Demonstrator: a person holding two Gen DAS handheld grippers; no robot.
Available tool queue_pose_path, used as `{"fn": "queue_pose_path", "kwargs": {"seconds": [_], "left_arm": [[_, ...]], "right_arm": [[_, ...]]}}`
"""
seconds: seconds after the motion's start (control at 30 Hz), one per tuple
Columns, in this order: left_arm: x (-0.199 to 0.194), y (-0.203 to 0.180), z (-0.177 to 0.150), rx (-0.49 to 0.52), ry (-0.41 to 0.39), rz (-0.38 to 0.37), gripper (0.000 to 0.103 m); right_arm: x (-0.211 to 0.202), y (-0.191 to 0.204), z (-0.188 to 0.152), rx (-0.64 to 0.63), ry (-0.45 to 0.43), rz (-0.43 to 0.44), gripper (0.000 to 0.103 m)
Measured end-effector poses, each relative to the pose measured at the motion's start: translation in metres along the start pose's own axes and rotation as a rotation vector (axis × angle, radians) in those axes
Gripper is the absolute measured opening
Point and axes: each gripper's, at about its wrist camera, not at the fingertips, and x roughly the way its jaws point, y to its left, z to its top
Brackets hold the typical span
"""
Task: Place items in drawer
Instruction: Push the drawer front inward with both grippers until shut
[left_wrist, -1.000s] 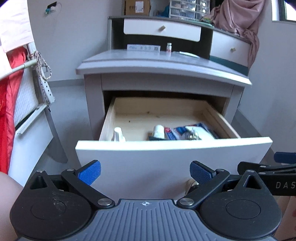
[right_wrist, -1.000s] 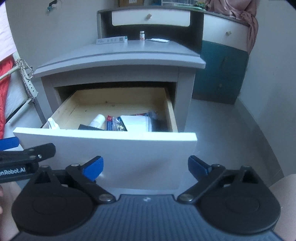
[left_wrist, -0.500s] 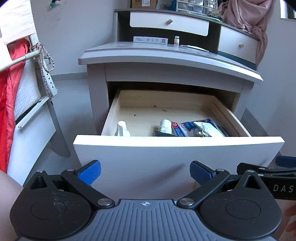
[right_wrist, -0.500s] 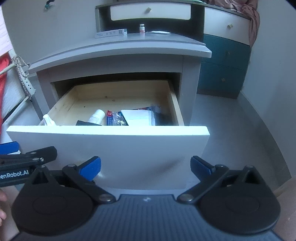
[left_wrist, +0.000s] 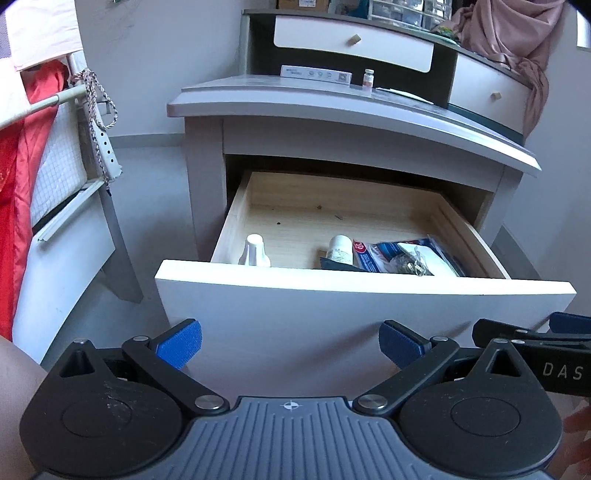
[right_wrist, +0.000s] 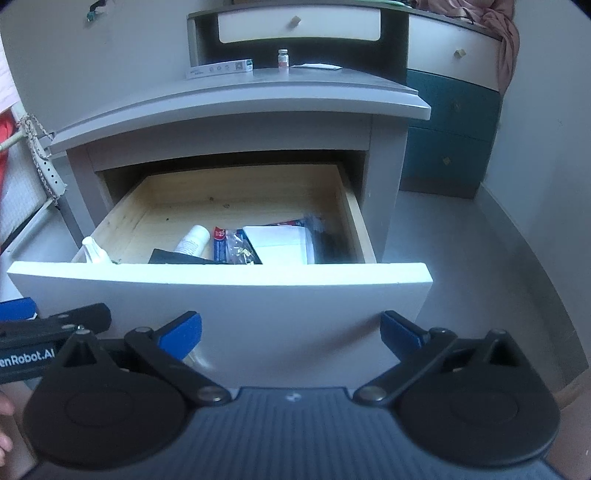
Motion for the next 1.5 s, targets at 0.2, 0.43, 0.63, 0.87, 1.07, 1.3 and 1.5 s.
{"fn": "queue_pose_path", "kwargs": {"seconds": [0.2,0.43,0.63,0.87,1.07,1.3,1.5], "left_arm": [[0.004,-0.003,0.003,-0.001,0.001,0.011,0.103],[0.009,-0.005,0.011,0.008,0.010,0.023,0.103],[0.019,-0.009,0.021,0.024,0.005,0.037,0.103],[0.037,-0.010,0.036,0.015,0.005,0.042,0.103],[0.055,-0.013,0.052,0.017,-0.008,0.054,0.103],[0.073,-0.013,0.065,0.008,-0.018,0.060,0.103],[0.087,-0.015,0.074,0.005,-0.019,0.071,0.103]], "right_arm": [[0.002,0.002,0.001,-0.006,-0.002,-0.004,0.103],[0.008,0.001,0.006,0.004,-0.008,-0.004,0.103],[0.018,0.000,0.014,0.007,-0.013,-0.007,0.103],[0.034,-0.001,0.029,0.009,-0.018,-0.007,0.103],[0.052,-0.002,0.045,0.014,-0.020,-0.007,0.103],[0.068,-0.002,0.058,0.010,-0.044,-0.017,0.103],[0.080,-0.002,0.068,0.009,-0.048,-0.022,0.103]]}}
